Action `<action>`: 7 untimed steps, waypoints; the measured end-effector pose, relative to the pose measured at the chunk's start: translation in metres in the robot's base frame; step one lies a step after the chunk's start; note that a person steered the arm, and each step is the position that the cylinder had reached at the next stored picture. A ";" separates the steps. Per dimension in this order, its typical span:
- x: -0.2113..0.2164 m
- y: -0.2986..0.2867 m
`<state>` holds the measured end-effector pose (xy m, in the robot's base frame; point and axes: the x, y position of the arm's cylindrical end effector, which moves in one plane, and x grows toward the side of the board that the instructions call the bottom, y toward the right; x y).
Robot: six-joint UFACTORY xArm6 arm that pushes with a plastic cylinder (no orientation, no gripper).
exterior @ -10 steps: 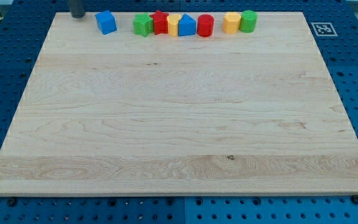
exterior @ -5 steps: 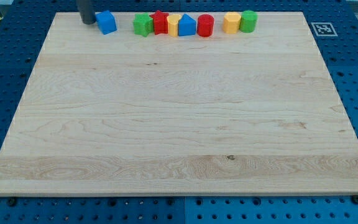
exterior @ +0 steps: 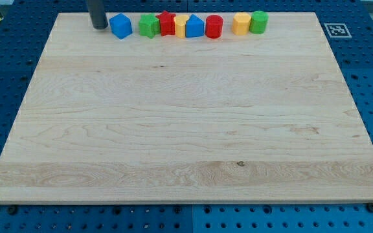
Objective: Push blue cube into green star
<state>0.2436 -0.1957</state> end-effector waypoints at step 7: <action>0.009 0.049</action>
